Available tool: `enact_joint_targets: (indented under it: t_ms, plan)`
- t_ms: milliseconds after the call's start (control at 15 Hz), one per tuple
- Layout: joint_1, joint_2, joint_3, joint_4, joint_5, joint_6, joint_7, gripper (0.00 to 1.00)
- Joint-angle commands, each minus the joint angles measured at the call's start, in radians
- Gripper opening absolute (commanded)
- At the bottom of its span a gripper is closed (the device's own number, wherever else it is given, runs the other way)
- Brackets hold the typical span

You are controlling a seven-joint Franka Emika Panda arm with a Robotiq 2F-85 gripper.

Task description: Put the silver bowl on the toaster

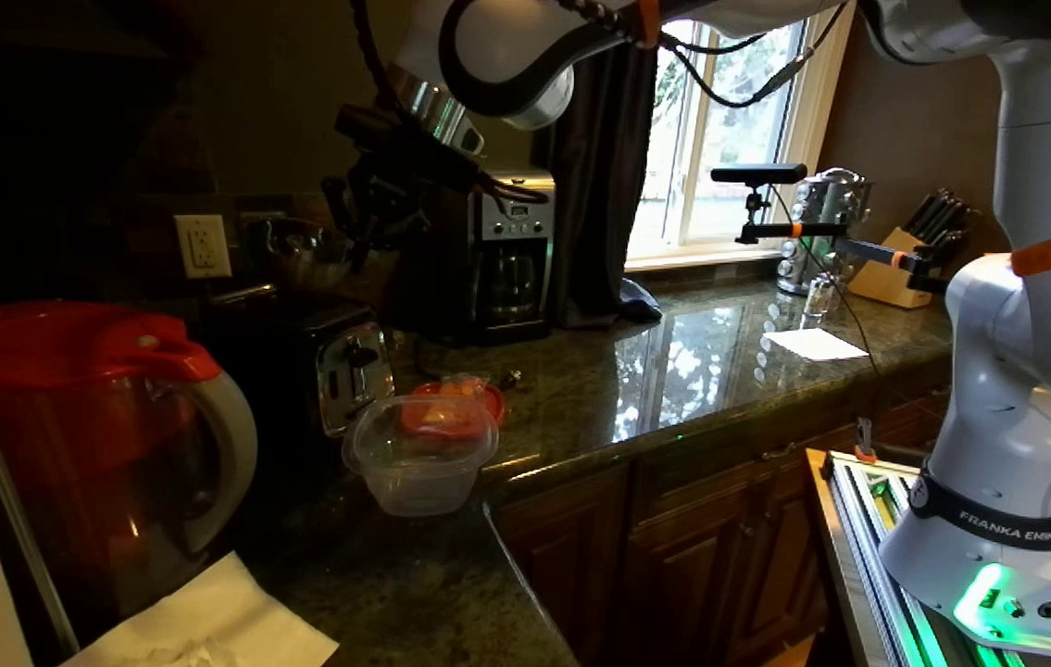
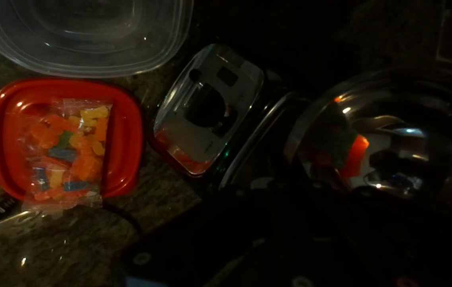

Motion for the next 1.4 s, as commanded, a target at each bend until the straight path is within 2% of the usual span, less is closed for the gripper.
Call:
enact_joint_targets:
  t_ms: [0,333,600,867,1000,1333]
  plan:
    - [0.044,0.102,-0.045,0.129,-0.099,-0.009,0.105,0.01]
    - [0.077,0.18,-0.093,0.238,-0.18,-0.064,0.178,0.01]
    - [0.081,0.217,-0.101,0.301,-0.181,-0.19,0.186,0.01]
    - [0.07,0.238,-0.088,0.34,-0.143,-0.185,0.19,0.01]
    - [0.071,0.245,-0.087,0.354,-0.135,-0.185,0.199,0.29]
    - [0.076,0.241,-0.096,0.368,-0.148,-0.184,0.234,0.64]
